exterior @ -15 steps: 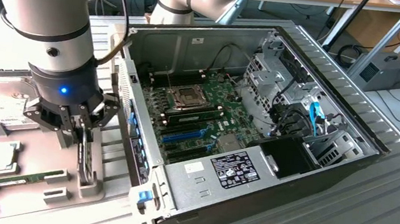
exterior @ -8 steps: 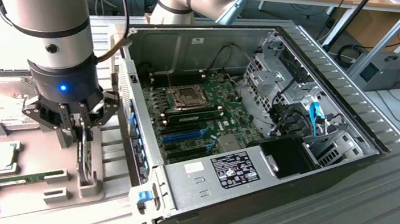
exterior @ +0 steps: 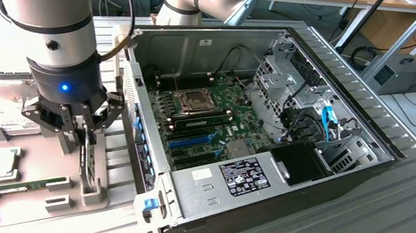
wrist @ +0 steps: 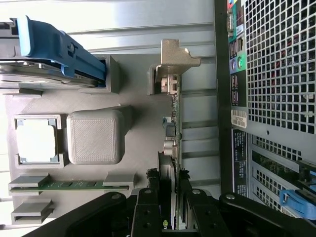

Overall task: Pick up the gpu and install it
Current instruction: 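Pick up the gpu and move the gpu toward the slot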

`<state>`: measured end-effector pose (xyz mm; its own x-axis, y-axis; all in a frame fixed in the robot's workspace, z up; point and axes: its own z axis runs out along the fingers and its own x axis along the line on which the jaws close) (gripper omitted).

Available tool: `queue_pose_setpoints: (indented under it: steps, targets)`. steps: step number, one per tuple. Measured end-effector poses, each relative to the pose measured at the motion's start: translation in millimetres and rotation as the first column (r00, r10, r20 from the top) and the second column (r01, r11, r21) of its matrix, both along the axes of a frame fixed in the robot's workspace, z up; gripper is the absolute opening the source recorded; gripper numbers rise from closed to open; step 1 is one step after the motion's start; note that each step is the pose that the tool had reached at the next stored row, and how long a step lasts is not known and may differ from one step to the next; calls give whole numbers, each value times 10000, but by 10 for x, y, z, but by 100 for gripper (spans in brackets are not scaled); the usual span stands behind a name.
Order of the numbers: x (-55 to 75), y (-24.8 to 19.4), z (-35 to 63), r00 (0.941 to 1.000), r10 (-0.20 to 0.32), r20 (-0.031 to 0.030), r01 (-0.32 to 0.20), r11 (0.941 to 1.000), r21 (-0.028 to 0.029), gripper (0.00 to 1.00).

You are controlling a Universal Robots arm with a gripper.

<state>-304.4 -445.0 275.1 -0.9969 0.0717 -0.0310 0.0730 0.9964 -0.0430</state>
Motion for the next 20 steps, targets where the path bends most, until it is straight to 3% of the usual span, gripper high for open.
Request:
queue_pose_setpoints:
  steps: [9,20]
  targets:
    - [0,0,96,10000,0,-1,0,10000,0,26]
    - [0,0,129,10000,0,-1,0,10000,0,26]
